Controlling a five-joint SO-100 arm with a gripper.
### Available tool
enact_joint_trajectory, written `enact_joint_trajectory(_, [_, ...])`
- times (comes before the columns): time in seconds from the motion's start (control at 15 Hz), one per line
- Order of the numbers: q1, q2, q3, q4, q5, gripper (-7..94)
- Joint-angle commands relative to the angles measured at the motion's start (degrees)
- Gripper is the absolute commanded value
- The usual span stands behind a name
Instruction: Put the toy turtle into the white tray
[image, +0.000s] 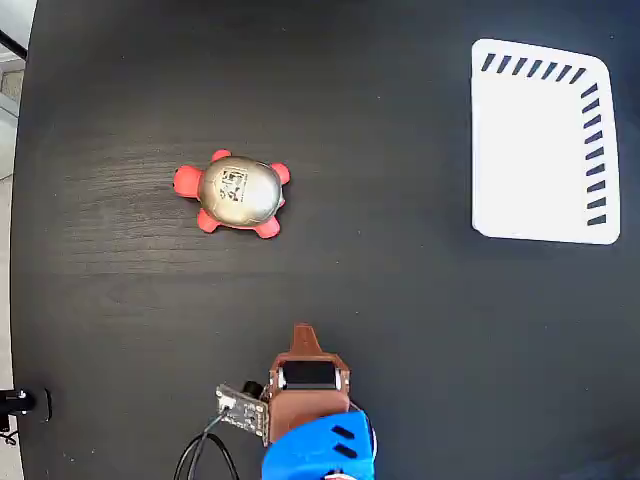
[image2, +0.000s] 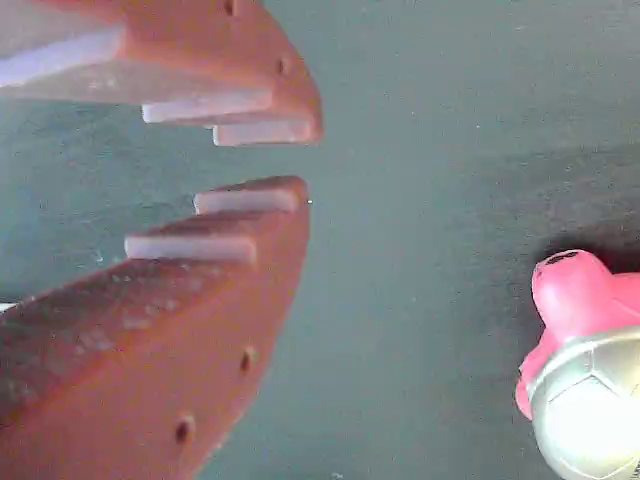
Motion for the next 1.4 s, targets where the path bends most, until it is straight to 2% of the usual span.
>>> enact_joint_trajectory(0.0, [-1.23, 0.09, -2.2, 0.97, 0.53, 0])
enact_joint_trajectory(0.8, [-2.81, -0.62, -2.2, 0.44, -0.53, 0])
enact_joint_trajectory(0.87, [-3.6, -4.39, -2.99, -0.62, -0.79, 0])
enact_joint_trajectory(1.07, [-5.1, -25.93, -10.99, -13.89, 0.97, 0])
enact_joint_trajectory(1.33, [-8.61, -47.37, -27.86, -16.79, 1.14, 0])
